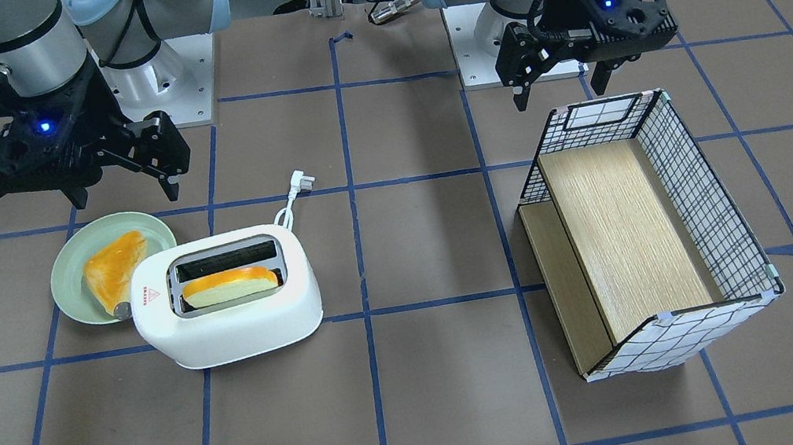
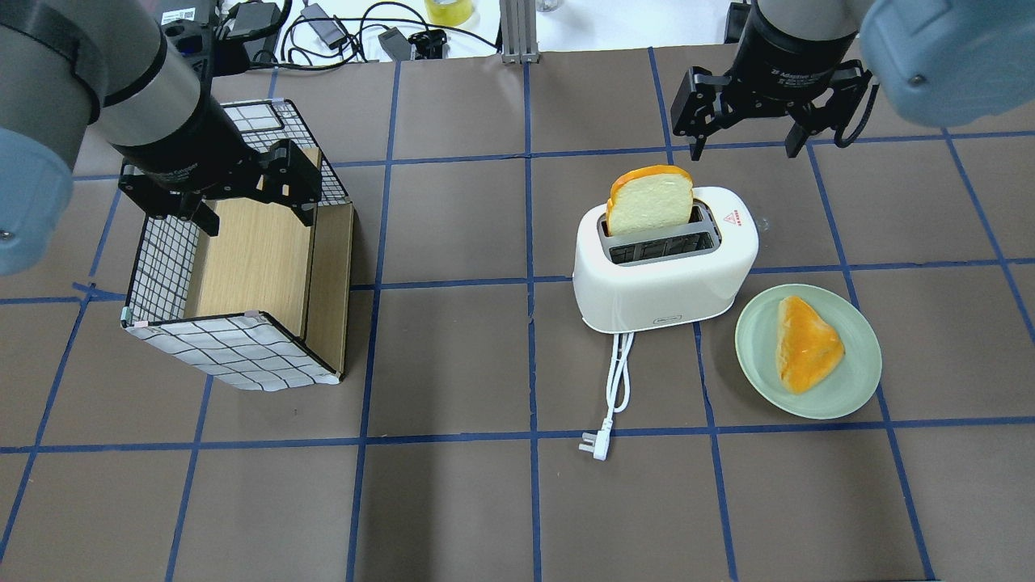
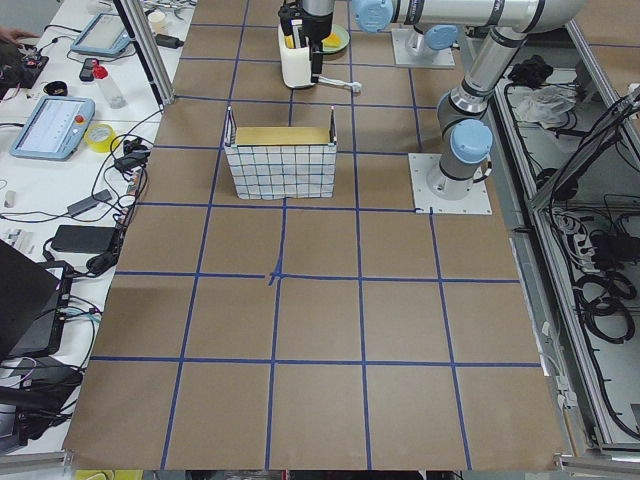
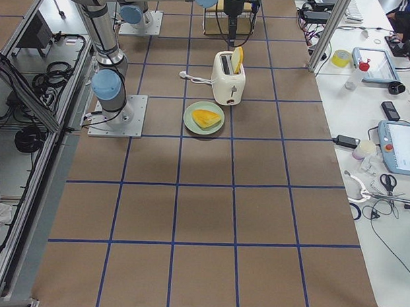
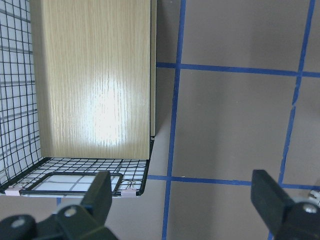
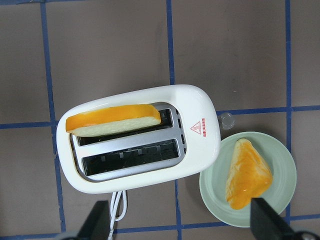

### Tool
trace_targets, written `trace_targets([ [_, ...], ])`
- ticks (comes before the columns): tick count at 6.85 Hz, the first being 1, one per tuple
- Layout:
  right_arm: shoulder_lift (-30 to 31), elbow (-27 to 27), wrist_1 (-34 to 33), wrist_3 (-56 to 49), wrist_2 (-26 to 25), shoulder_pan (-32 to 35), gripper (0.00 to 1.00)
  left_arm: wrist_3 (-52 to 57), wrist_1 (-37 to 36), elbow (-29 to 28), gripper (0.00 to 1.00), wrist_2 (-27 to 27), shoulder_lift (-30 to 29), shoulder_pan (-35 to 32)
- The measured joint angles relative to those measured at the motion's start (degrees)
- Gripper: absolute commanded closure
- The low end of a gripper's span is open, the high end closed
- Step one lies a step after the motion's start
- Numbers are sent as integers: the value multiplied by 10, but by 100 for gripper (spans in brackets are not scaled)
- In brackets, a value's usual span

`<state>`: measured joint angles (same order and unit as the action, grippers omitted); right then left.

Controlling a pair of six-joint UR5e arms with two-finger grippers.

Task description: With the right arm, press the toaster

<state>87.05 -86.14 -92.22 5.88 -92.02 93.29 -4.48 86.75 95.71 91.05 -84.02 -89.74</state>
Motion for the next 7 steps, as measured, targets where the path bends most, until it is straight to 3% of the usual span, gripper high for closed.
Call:
trace_targets([
  [1, -1, 1, 5, 0, 0, -2, 100, 0, 0, 0, 0, 0, 0, 0],
  [4, -2, 13, 39, -1, 7, -14, 100, 0, 0, 0, 0, 0, 0, 0],
  [7, -17, 14, 45, -35, 93, -99, 100, 0, 0, 0, 0, 0, 0, 0],
])
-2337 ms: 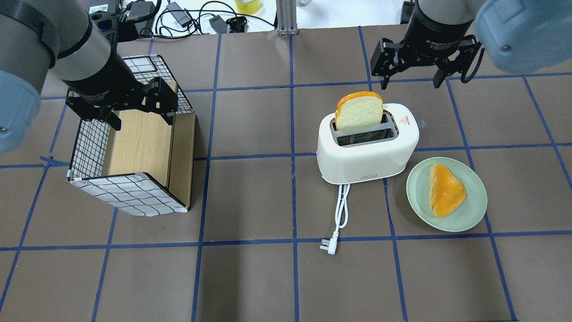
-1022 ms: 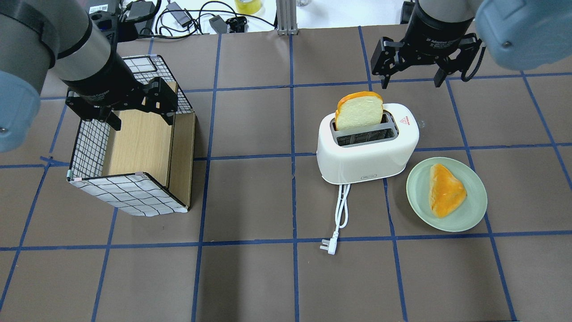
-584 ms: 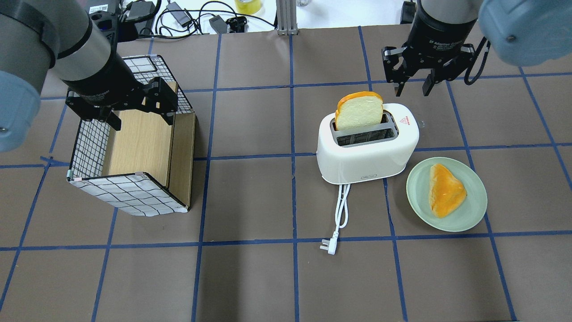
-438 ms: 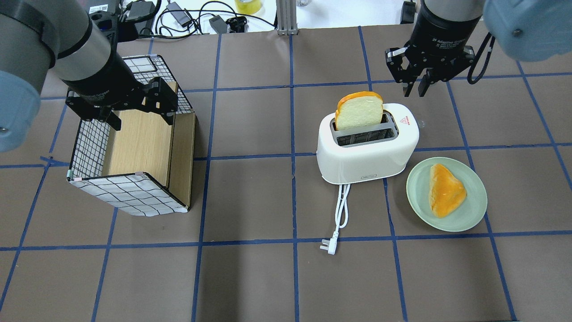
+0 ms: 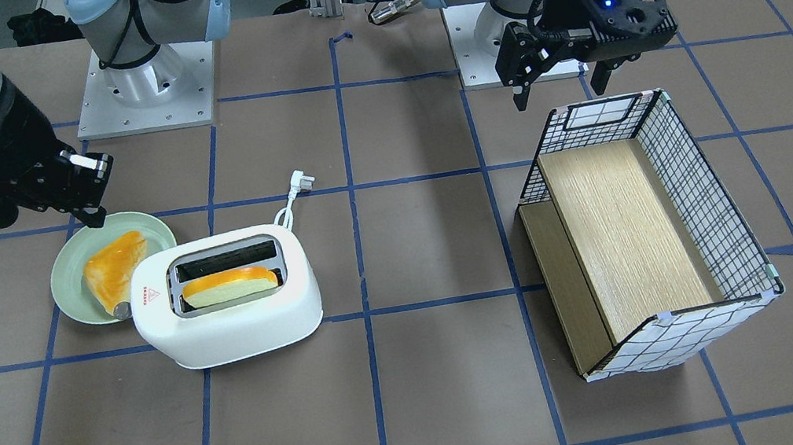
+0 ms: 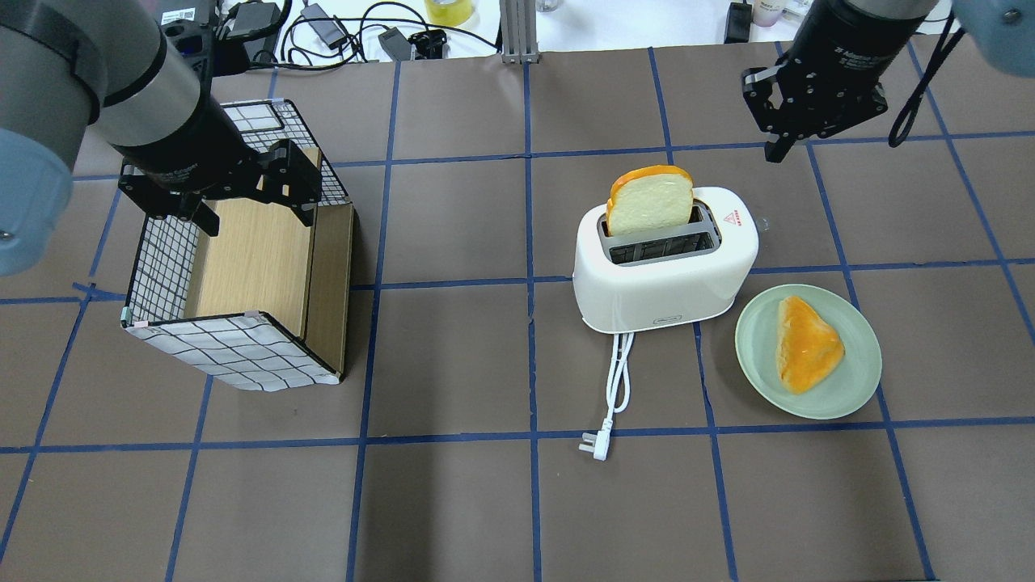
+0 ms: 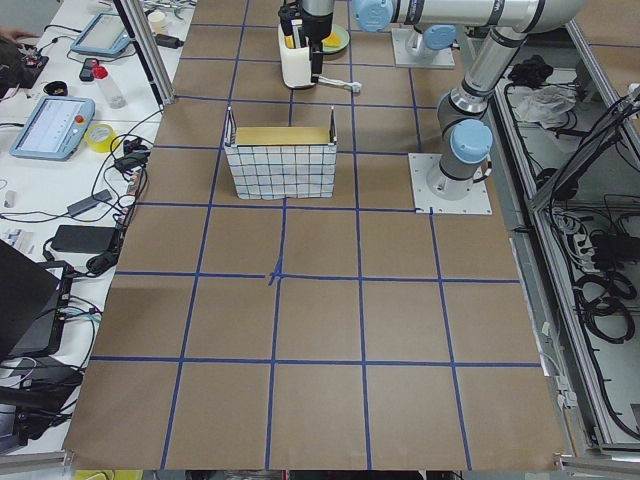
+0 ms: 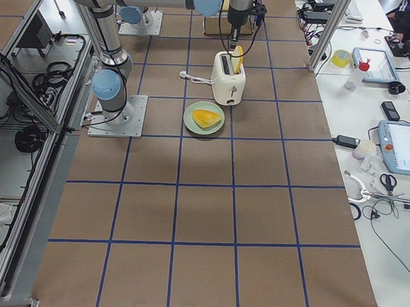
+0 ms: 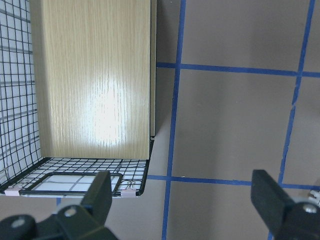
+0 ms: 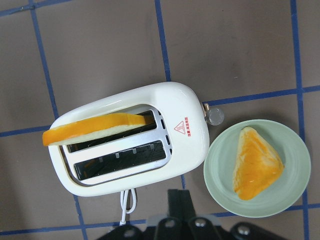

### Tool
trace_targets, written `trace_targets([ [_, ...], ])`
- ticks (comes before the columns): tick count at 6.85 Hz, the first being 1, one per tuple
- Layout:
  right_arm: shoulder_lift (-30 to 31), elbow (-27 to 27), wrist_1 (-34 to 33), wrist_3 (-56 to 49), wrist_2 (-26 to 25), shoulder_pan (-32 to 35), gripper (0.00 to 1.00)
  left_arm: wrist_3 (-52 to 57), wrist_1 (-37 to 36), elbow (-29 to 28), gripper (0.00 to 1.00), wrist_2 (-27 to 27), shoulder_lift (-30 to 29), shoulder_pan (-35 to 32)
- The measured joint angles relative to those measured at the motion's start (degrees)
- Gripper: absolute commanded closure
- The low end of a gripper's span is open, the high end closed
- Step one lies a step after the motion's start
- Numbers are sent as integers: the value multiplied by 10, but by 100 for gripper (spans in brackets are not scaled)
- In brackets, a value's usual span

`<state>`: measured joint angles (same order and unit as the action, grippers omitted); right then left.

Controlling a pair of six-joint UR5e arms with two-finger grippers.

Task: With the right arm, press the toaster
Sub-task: 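Move the right gripper outward and down beside the toaster's lever side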

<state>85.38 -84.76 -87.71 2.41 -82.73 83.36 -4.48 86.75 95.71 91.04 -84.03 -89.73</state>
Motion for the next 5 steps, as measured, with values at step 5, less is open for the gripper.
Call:
trace_targets([
  [5, -60, -81, -10, -128, 240, -140, 100, 0, 0, 0, 0, 0, 0, 0],
])
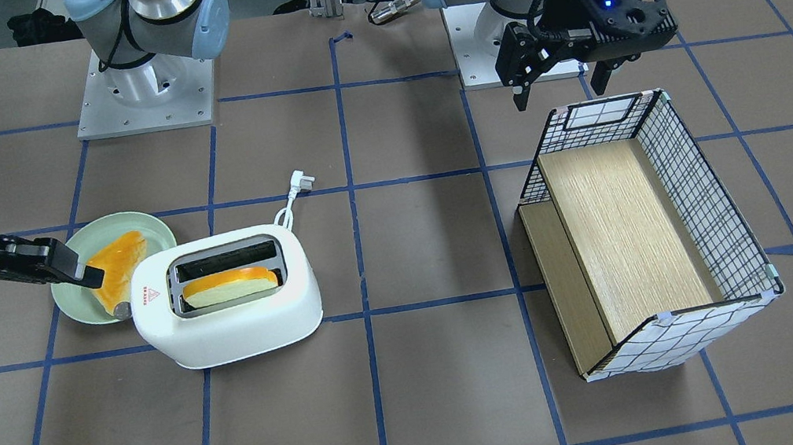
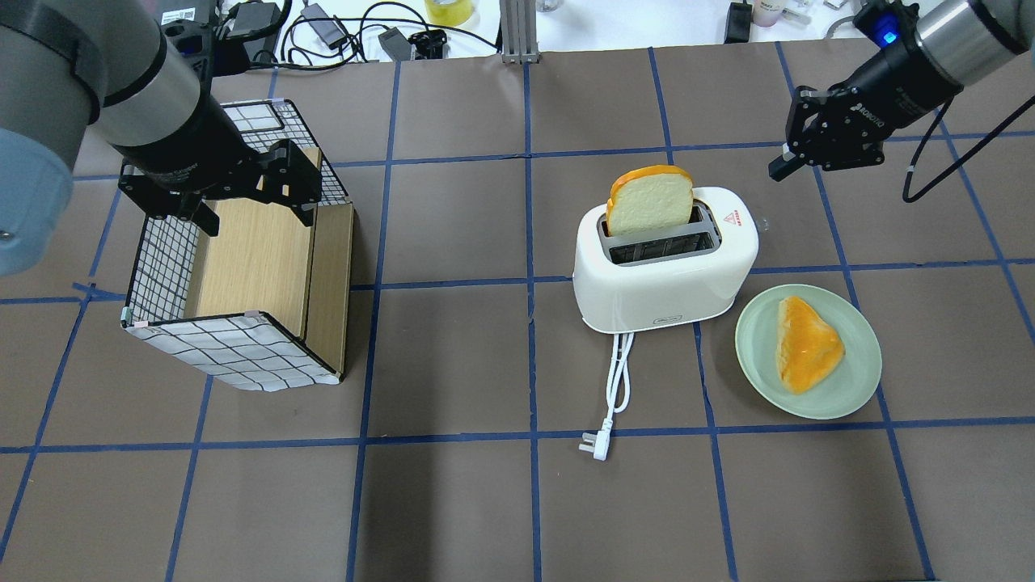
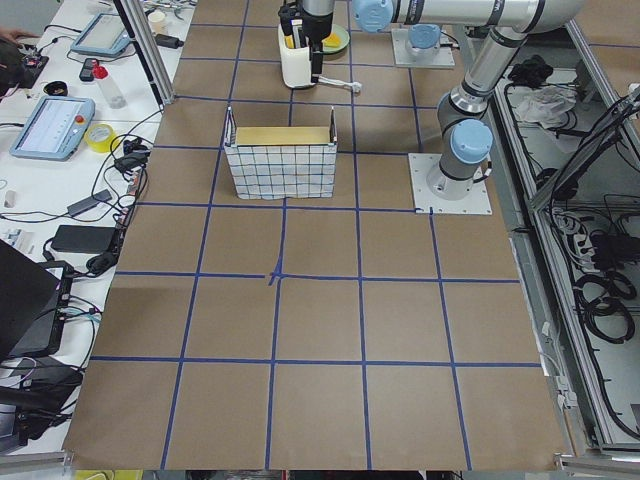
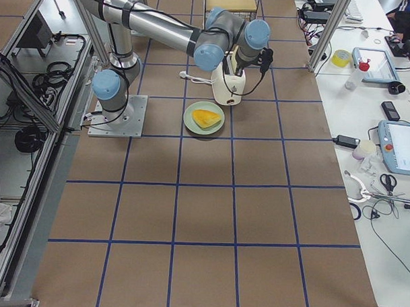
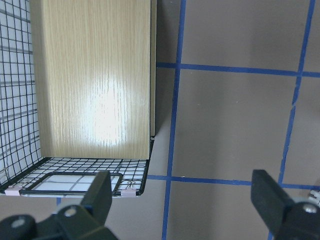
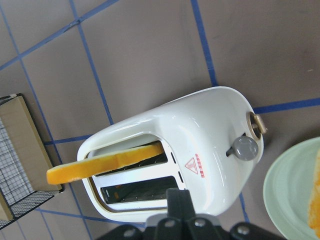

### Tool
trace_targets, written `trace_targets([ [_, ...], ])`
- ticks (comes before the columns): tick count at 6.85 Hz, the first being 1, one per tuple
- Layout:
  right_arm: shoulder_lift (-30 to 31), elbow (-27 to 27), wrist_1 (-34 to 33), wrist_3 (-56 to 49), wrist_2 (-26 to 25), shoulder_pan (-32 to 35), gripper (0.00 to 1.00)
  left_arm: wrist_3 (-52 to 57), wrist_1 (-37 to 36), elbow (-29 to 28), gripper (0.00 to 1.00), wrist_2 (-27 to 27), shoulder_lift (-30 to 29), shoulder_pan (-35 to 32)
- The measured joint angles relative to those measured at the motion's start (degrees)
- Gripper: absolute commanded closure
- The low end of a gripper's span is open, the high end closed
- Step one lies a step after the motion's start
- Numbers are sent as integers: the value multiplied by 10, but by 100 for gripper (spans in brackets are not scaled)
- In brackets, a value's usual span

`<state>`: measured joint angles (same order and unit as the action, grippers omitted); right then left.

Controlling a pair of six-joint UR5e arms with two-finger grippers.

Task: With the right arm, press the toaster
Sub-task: 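Move the right gripper outward and down beside the toaster's lever side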

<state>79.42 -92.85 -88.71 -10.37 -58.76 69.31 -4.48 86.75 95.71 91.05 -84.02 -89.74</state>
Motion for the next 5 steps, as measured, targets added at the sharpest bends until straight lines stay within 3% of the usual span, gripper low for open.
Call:
trace_targets([
  [2, -22, -24, -13, -45, 56, -24, 100, 0, 0, 0, 0, -1, 0, 0],
  [5, -31, -34, -27, -56, 55, -32, 100, 0, 0, 0, 0, 0, 0, 0],
])
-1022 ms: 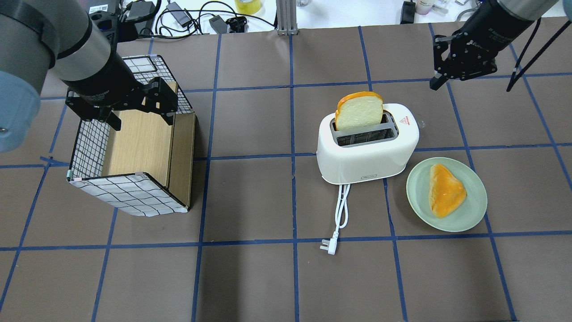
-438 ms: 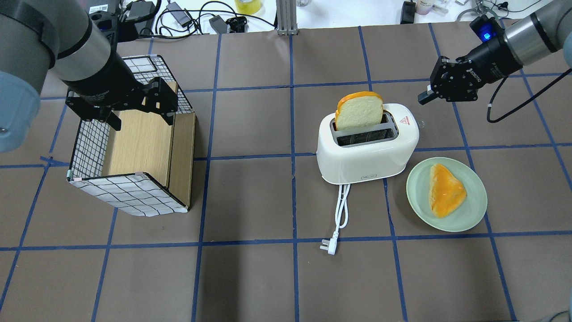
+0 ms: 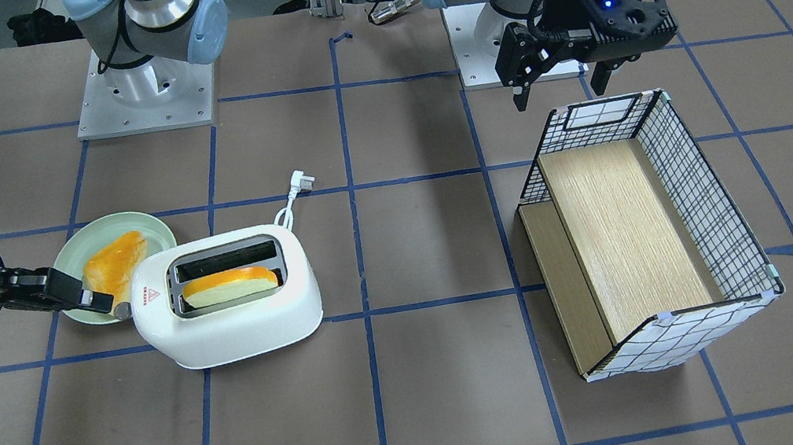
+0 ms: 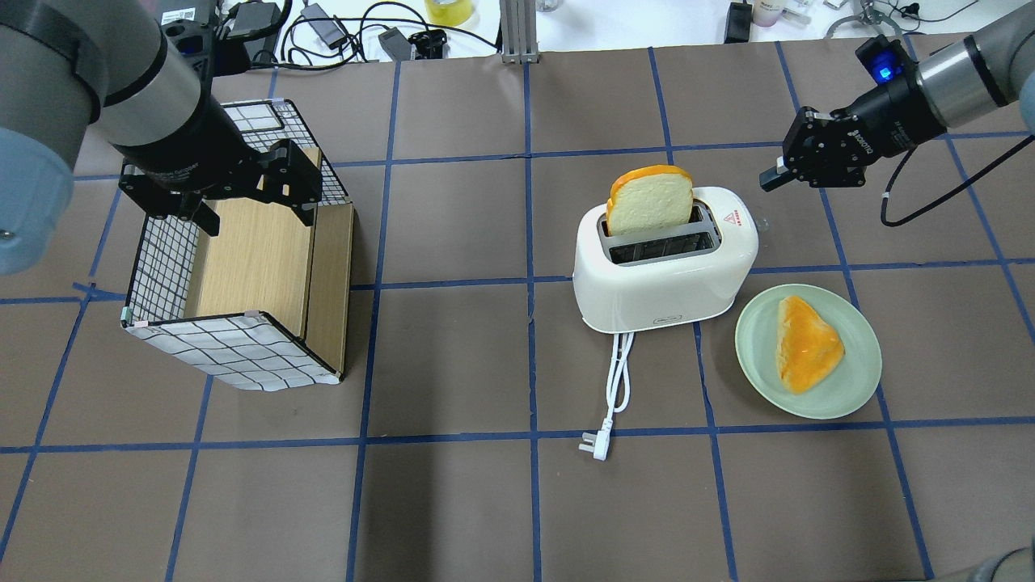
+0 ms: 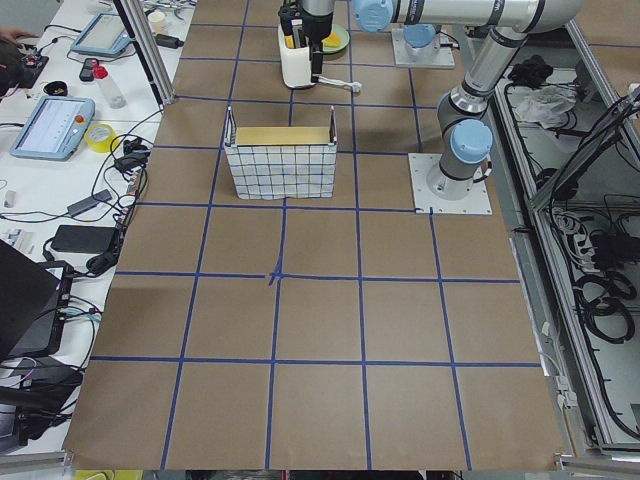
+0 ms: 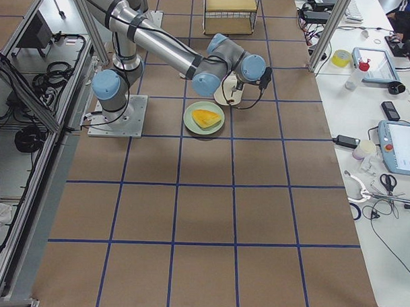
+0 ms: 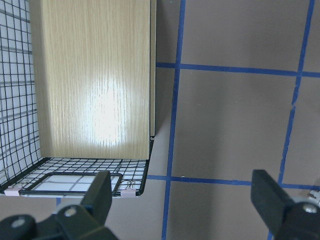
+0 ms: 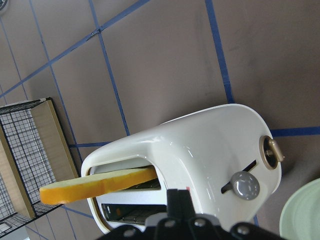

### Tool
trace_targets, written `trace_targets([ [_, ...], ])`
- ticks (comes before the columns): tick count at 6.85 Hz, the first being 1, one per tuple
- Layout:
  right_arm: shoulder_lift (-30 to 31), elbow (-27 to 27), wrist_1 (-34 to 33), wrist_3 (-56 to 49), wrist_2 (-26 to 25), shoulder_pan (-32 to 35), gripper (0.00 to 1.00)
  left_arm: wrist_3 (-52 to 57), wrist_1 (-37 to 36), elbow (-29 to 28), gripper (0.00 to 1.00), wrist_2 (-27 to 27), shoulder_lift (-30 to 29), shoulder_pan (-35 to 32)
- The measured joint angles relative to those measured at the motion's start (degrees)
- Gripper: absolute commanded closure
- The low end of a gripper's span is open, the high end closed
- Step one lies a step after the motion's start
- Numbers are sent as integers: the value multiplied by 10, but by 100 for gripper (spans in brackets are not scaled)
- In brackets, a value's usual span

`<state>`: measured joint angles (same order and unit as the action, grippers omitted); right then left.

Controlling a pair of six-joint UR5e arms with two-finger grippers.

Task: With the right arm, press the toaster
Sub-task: 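Move the right gripper outward and down beside the toaster's lever side, then lower the right gripper onto the toaster's side lever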

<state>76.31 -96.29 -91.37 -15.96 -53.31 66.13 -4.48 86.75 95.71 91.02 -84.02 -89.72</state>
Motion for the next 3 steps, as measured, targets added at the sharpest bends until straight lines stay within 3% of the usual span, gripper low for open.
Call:
trace_targets([
  [3, -3, -28, -44, -16, -58, 0, 100, 0, 0, 0, 0, 0, 0, 0],
])
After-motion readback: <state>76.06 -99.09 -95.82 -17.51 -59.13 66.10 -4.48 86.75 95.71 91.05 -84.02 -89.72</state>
